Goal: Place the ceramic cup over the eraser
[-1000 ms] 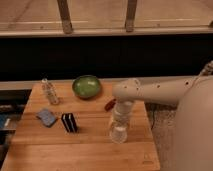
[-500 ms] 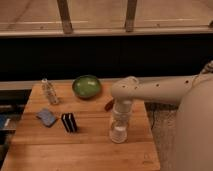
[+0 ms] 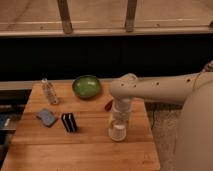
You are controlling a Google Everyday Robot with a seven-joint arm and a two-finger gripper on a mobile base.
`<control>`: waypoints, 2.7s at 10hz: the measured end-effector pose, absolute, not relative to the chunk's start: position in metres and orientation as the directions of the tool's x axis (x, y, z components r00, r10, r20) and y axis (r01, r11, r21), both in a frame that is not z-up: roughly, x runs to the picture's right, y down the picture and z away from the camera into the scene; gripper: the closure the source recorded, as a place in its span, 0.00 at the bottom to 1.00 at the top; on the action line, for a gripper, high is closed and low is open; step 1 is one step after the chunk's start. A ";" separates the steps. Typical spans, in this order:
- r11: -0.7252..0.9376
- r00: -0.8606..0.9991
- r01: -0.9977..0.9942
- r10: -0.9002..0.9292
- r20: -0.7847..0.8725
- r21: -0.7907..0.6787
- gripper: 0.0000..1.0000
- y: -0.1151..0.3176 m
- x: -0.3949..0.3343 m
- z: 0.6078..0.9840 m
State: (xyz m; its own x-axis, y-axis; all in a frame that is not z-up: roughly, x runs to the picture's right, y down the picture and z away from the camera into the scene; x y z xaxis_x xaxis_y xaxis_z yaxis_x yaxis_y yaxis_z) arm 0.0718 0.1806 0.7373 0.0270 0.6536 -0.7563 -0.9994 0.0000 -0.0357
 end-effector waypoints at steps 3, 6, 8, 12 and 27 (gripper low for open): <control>0.024 0.064 -0.998 0.688 -0.723 -0.065 1.00 0.136 0.074 0.724; 0.074 0.136 -0.990 0.720 -0.681 -0.119 1.00 0.081 0.056 0.717; 0.118 0.192 -0.981 0.741 -0.644 -0.157 1.00 0.046 0.033 0.709; 0.224 0.314 -0.949 0.754 -0.577 -0.224 1.00 0.006 -0.030 0.696; 0.410 0.501 -0.865 0.676 -0.540 -0.290 1.00 0.013 -0.120 0.648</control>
State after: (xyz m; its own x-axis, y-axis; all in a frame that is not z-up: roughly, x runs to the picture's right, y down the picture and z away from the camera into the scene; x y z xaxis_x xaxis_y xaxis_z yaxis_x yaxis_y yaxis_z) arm -0.1203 0.0126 0.6477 0.5011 0.6762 -0.5400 -0.8650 0.4097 -0.2897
